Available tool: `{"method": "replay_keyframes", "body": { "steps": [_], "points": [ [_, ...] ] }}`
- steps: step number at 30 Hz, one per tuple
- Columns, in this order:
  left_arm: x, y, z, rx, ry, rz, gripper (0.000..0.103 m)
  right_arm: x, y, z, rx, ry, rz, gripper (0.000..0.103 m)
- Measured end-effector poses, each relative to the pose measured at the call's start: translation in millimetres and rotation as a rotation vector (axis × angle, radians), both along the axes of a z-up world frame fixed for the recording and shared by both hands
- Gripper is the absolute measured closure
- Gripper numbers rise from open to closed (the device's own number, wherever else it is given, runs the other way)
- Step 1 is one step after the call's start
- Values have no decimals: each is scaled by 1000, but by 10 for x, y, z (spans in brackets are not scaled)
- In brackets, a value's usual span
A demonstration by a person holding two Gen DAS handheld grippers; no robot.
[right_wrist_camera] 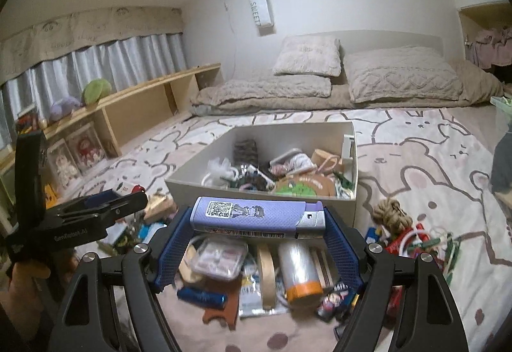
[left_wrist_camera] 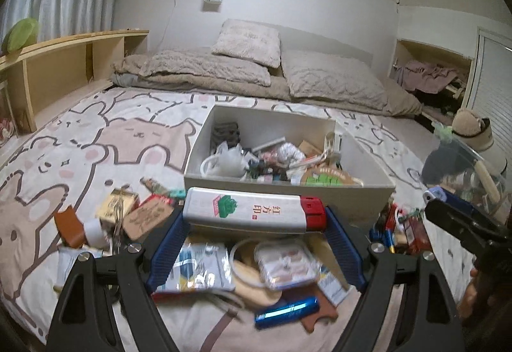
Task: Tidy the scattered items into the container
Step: 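Lift both lighters and carry them over the white box with both tools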
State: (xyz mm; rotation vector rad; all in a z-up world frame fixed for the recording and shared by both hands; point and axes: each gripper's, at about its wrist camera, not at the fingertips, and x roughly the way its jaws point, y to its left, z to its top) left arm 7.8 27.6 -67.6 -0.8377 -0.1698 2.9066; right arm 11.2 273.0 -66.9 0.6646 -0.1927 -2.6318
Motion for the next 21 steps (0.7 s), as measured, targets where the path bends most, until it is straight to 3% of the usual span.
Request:
{"method": "replay_keyframes", "body": {
  "steps": [10,21],
  "points": [
    [-442,78,202,-7,47,0,19,-407,76,122,-80,-2,-41,23],
    [-869,95,18,12,-9,2,19,-856,-8,-53,-120,-89,-89,23]
  ]
}}
